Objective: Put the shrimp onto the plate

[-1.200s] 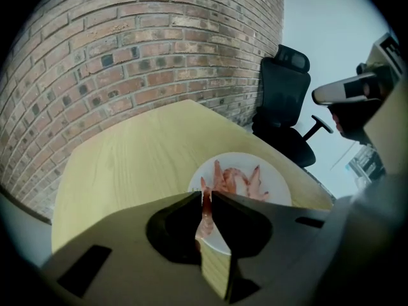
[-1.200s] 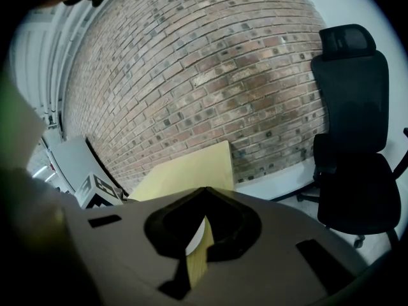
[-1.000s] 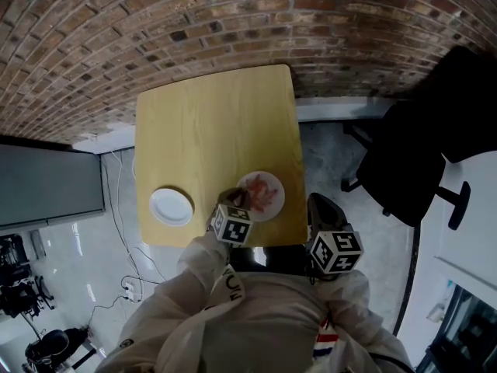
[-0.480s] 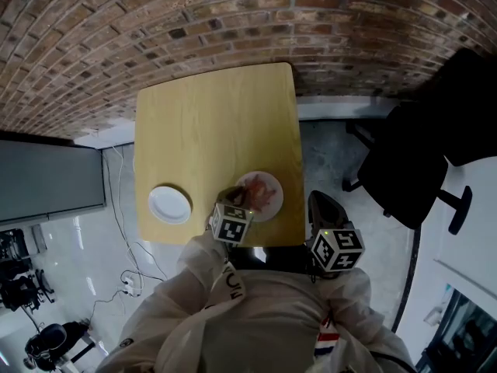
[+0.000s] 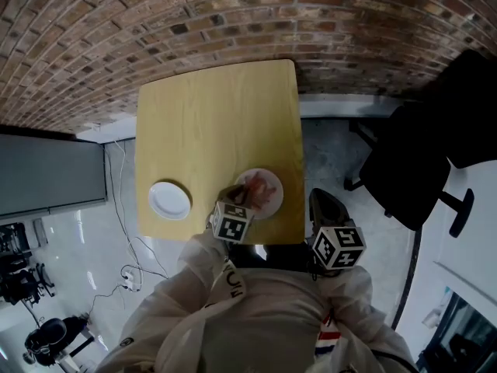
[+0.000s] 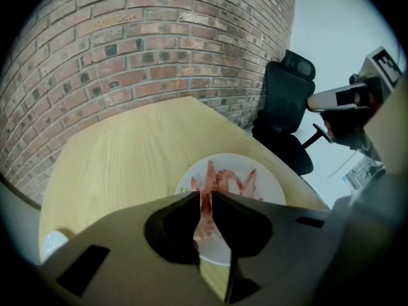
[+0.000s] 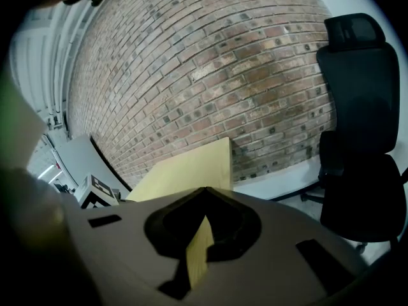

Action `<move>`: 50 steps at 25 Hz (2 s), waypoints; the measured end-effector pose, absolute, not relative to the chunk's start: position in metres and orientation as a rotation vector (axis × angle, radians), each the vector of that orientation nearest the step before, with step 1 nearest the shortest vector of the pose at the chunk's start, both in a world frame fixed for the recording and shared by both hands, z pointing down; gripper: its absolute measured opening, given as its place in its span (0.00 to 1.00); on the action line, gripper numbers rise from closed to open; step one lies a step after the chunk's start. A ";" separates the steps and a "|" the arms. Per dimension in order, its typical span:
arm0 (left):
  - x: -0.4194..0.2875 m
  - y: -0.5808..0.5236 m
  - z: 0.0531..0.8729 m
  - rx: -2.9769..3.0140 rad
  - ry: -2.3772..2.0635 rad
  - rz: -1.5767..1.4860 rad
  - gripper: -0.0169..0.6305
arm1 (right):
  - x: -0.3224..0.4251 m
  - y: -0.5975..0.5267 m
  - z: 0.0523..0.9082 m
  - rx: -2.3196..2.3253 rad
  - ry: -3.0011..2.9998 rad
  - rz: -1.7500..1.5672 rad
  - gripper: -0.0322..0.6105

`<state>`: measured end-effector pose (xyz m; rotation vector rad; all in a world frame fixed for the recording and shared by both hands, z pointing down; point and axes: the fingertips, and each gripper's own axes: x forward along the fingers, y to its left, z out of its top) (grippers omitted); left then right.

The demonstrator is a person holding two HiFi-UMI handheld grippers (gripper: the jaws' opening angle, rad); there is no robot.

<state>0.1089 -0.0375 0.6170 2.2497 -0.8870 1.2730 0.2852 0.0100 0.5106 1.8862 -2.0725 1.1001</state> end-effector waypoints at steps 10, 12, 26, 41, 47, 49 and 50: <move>0.109 -0.038 0.613 2.254 -0.908 1.262 0.11 | 0.291 0.012 0.509 1.889 -2.078 1.100 0.09; 0.109 -0.037 0.611 2.257 -0.916 1.258 0.11 | 0.291 0.013 0.509 1.885 -2.080 1.101 0.09; 0.095 -0.035 0.570 2.341 -1.008 1.146 0.11 | 0.270 0.023 0.492 1.880 -2.105 1.074 0.09; -0.017 -0.032 0.507 2.420 -1.183 0.944 0.04 | 0.159 0.035 0.465 1.845 -2.147 0.978 0.09; -0.078 -0.018 0.488 2.429 -1.229 0.865 0.04 | 0.101 0.044 0.453 1.826 -2.175 0.933 0.09; -0.098 -0.012 0.480 2.434 -1.253 0.837 0.04 | 0.081 0.046 0.448 1.821 -2.188 0.915 0.09; -0.108 -0.008 0.476 2.437 -1.265 0.821 0.04 | 0.071 0.048 0.445 1.819 -2.196 0.903 0.09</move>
